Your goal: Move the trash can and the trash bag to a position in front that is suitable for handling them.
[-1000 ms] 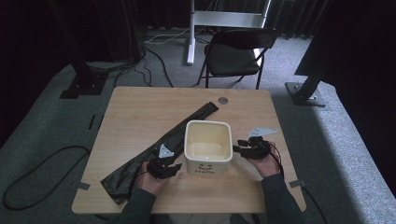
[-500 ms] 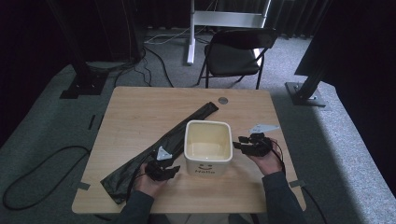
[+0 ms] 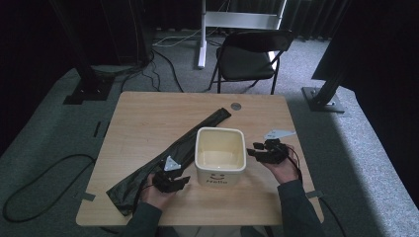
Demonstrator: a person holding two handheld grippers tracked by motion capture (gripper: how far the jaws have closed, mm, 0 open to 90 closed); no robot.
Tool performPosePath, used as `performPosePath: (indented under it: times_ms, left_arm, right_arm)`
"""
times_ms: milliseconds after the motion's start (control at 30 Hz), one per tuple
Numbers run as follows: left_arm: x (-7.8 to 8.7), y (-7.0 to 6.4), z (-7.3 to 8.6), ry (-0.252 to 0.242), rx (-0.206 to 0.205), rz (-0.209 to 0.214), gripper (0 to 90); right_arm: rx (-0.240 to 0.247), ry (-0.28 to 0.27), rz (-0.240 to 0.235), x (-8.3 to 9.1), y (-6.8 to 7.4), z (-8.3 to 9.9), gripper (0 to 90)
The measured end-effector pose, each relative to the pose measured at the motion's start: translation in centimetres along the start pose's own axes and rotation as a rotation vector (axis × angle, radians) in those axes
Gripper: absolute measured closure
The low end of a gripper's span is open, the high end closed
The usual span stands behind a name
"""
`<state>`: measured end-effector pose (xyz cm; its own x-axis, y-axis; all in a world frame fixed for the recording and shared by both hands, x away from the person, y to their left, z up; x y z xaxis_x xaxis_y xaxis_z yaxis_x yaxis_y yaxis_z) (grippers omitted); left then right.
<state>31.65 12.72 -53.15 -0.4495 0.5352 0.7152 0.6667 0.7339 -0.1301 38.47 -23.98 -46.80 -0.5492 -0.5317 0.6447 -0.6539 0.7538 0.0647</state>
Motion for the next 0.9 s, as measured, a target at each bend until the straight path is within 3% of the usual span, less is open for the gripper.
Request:
performPosePath:
  times_ms: [900]
  left_arm:
    - [-0.4, 0.0, 0.0, 0.015, -0.005, 0.010, 59.3]
  right_arm:
    - [-0.005, -0.021, 0.017, 1.2, -0.6, -0.2, 54.7]
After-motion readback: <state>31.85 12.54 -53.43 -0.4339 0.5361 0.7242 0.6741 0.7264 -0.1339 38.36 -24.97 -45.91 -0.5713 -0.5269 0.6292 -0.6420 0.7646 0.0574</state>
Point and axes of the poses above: each handheld gripper's, and its own axes: x roughly backward along the jaws, z roughly out of its underside, y roughly to its left, the point moved 1 cm from there along -x, roughly forward along the jaws, and after that the axes turned 2 degrees about z, right-handed, at the moved point
